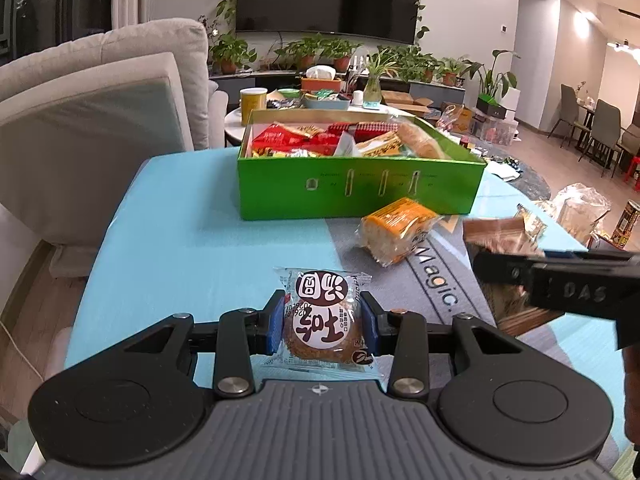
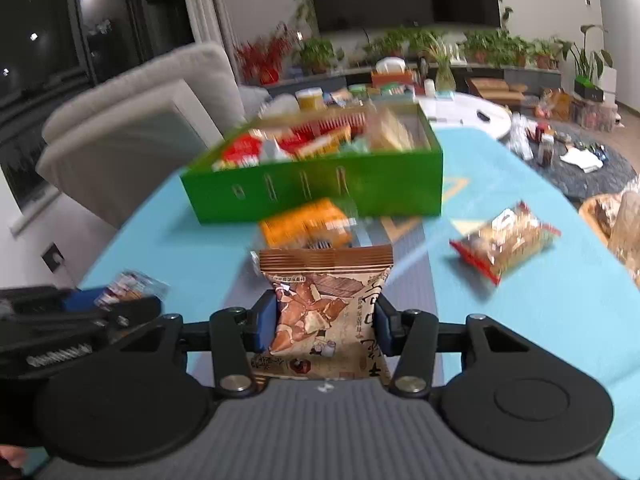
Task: Organize snacks
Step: 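Lift both held snacks and carry them over the green box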
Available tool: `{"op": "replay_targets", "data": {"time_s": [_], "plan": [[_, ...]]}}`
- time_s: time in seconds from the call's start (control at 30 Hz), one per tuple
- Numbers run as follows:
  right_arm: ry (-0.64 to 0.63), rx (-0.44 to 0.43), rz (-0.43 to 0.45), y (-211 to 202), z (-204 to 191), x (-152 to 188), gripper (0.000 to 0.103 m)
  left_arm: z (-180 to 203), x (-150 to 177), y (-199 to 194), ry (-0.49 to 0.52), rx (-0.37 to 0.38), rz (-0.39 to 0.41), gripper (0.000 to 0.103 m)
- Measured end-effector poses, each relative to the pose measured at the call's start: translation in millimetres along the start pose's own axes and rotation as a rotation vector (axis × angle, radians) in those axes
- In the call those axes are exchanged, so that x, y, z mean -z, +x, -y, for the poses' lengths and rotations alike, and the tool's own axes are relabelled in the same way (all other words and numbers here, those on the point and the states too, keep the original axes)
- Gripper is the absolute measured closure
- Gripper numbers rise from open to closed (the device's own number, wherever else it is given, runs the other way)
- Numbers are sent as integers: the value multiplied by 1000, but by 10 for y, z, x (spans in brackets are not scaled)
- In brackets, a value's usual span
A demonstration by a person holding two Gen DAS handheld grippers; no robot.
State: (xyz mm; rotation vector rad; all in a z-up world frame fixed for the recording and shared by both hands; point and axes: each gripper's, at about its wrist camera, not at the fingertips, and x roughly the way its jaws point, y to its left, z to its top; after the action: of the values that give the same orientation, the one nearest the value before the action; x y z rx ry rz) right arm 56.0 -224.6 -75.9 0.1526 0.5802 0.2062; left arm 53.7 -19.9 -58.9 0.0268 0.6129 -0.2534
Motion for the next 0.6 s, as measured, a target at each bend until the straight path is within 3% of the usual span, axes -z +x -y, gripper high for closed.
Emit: {"op": "replay_targets", "data": {"time_s": [0.23,0.6], "plan": [[0,-44,72,-157,-3,-247,30,99,-187,-48,24,31,43,67],[4,-45,143,-111,98,-585,30,189,-627,62,63,40,101,67]]}}
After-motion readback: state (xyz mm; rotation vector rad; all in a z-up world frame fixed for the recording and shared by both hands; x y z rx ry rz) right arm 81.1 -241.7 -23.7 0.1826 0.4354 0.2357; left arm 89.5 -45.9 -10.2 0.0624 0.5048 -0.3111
